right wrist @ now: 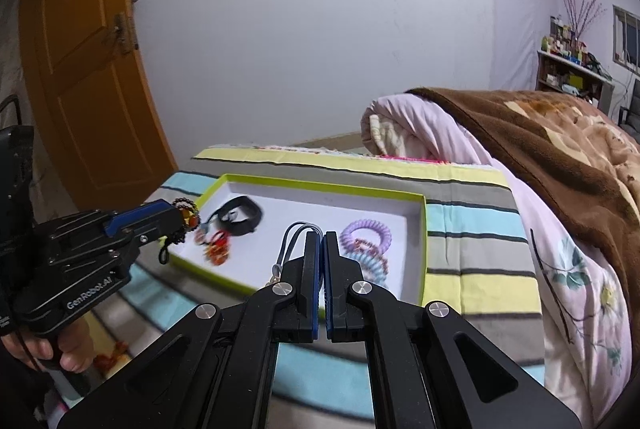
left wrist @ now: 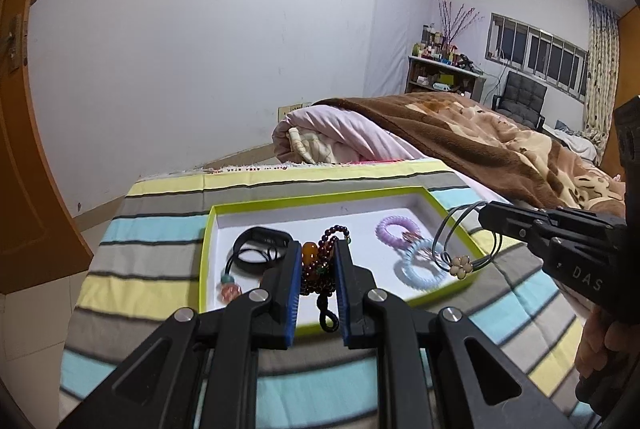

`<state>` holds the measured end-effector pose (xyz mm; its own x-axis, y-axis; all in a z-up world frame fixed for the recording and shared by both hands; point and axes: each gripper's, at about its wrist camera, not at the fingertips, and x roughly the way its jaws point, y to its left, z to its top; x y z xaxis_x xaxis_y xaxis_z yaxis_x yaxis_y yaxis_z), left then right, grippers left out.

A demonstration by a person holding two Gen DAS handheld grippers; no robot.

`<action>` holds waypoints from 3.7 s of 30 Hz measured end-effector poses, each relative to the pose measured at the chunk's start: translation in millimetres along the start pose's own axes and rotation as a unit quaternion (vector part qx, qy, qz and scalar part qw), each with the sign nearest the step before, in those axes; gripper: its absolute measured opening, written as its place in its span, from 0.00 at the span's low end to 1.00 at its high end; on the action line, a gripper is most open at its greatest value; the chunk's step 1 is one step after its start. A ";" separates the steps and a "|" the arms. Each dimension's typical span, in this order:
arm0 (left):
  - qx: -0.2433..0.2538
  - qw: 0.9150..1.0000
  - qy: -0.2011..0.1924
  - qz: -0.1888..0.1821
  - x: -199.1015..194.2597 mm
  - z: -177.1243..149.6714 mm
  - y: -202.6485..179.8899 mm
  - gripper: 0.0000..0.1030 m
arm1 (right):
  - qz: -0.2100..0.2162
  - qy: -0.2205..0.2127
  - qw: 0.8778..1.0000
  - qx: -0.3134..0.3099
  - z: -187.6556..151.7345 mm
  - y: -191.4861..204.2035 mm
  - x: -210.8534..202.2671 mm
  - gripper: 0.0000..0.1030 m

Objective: Organize jewelry
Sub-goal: 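Carry the grey cord bracelet and brown bead pendant into the box, then open both grippers to drop the bracelet and pendant in the box, then withdraw both grippers from the box toward the last jewelry, then grasp the red knotted charm with the left gripper while the right grasps the gold charm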

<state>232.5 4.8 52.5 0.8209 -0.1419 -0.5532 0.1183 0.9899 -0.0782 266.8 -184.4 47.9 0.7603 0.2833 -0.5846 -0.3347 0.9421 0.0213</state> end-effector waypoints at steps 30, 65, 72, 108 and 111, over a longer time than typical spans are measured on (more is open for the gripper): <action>0.001 0.996 0.095 0.002 114.2 6.7 -0.3 0.23 | -0.006 0.099 0.994 0.045 16.7 -61.8 133.1 0.09; -0.002 1.000 0.002 0.008 -79.8 -44.2 -16.3 0.28 | 0.012 -0.002 1.000 0.001 -50.1 21.6 -73.7 0.22; -0.010 1.000 -0.014 0.011 -114.0 -70.7 -12.6 0.28 | 0.022 -0.004 1.000 0.010 -82.8 35.7 -101.4 0.22; -0.033 0.999 0.015 0.041 -134.1 -135.2 16.8 0.31 | 0.036 0.034 0.999 0.001 -130.7 60.6 -97.6 0.34; -0.033 0.998 0.025 0.042 -126.0 -138.9 20.8 0.41 | 0.035 0.039 0.999 0.002 -130.7 60.6 -90.1 0.34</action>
<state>54.0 43.4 5.4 0.7967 -0.0593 -0.6014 0.0120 0.9965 -0.0823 105.3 -176.3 -4.1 0.6892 0.3336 -0.6432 -0.3830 0.9213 0.0674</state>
